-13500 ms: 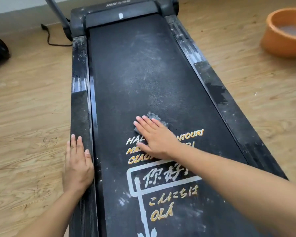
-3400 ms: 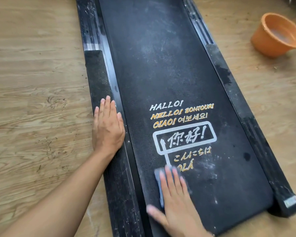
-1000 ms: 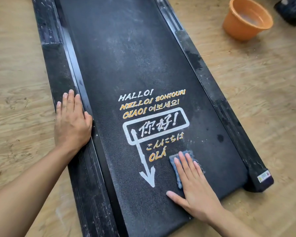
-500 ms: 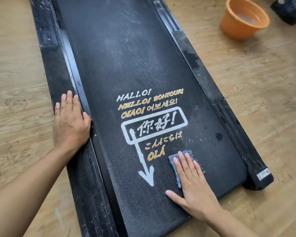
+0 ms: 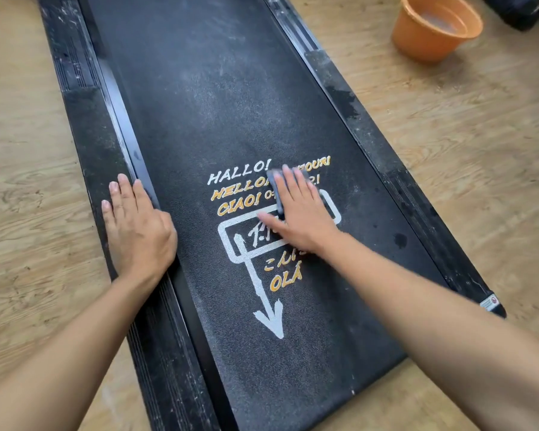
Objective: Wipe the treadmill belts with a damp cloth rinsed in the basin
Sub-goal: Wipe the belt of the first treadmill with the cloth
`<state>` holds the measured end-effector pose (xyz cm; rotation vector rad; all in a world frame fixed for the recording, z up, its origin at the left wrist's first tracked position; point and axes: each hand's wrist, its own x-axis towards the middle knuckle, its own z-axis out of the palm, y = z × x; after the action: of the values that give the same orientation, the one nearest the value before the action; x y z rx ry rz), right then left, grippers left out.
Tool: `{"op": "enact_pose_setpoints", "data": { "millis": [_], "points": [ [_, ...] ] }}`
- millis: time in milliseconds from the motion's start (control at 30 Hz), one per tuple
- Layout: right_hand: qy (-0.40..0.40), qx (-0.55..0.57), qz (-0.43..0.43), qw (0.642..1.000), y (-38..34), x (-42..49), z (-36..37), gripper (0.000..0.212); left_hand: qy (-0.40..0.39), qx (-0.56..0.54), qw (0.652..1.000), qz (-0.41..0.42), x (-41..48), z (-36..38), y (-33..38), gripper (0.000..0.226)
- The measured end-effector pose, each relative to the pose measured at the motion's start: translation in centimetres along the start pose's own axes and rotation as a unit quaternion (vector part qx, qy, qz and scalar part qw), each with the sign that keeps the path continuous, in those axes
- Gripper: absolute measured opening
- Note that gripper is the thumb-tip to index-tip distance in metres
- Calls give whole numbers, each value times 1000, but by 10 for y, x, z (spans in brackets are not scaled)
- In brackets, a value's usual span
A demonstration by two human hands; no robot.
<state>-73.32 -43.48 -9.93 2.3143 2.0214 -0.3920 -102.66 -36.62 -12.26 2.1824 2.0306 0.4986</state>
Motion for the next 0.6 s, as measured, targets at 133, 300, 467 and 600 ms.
{"op": "enact_pose_setpoints", "data": {
  "millis": [133, 300, 467, 600],
  "points": [
    [-16, 1, -17, 1000, 11, 1, -5, 102, -14, 28, 998, 49, -5, -5, -8, 77],
    [-65, -51, -42, 996, 67, -240, 28, 106, -35, 49, 997, 53, -6, -4, -1, 68],
    [-118, -12, -30, 993, 78, -193, 17, 111, -42, 68, 996, 50, -6, -6, 2, 68],
    [-52, 17, 28, 998, 57, 18, -23, 111, -48, 86, 994, 55, -4, -6, 0, 69]
  ]
}}
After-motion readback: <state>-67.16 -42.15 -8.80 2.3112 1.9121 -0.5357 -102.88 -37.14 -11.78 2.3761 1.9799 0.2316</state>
